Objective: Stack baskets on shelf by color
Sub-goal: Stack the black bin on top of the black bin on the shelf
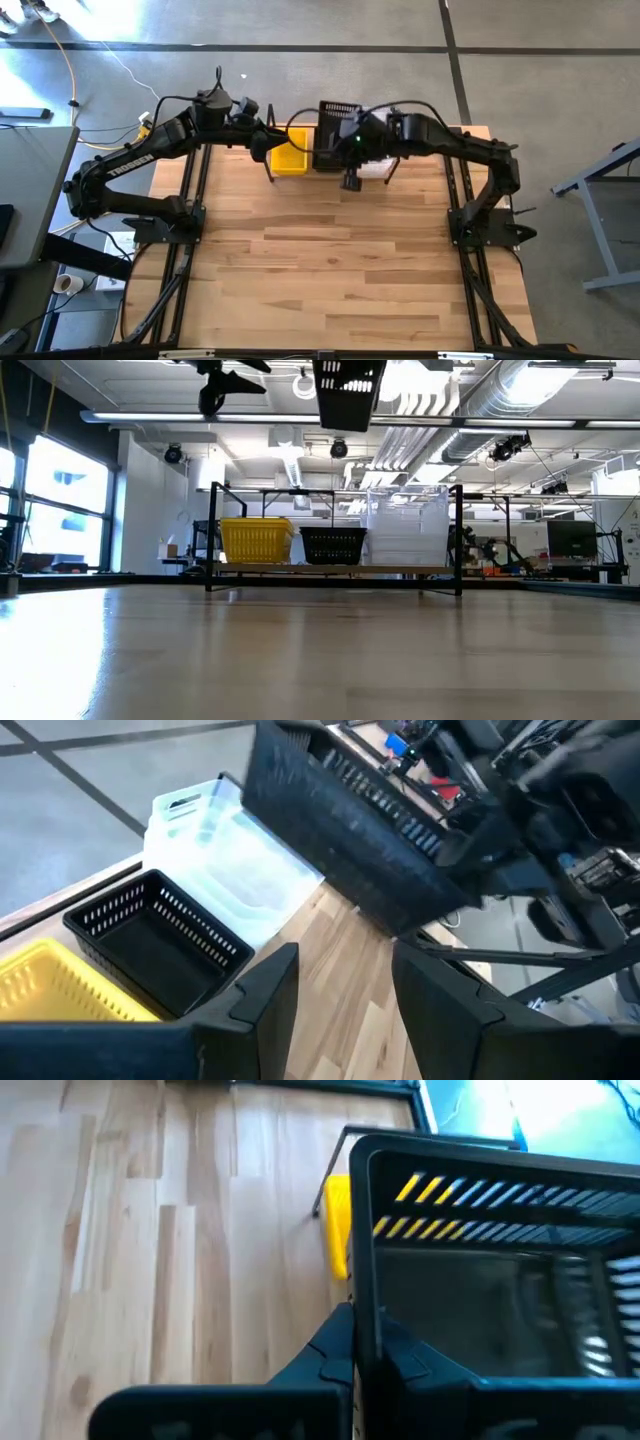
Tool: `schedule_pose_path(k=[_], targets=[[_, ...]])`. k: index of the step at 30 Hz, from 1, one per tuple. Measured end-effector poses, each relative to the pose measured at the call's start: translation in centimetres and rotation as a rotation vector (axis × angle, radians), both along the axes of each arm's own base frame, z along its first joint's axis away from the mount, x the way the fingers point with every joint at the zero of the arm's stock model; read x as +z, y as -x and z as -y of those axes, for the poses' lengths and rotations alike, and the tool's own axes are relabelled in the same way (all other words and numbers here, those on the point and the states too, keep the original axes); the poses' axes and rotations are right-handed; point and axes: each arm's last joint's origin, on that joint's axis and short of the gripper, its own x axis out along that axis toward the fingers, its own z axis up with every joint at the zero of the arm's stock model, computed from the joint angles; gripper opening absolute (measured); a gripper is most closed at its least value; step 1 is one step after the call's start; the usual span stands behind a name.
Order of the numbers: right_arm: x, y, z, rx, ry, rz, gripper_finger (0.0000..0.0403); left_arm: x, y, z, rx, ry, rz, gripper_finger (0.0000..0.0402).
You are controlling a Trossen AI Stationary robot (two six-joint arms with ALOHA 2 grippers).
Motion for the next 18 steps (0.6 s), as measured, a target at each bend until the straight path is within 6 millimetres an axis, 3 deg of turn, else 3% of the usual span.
schedule_pose_path(k=[6,18], targets=[[-1.3,-0.9,2.5,0.028,-0.038,0.057,0.0000,0.0,0.0,0.0,-0.002,-0.010,-0.006,0.0152],[-8.7,-2.2,5.1,0.120,-0.042,0.088,0.0000,0.0,0.0,-0.1,0.016,-0.019,-0.012,0.0152]])
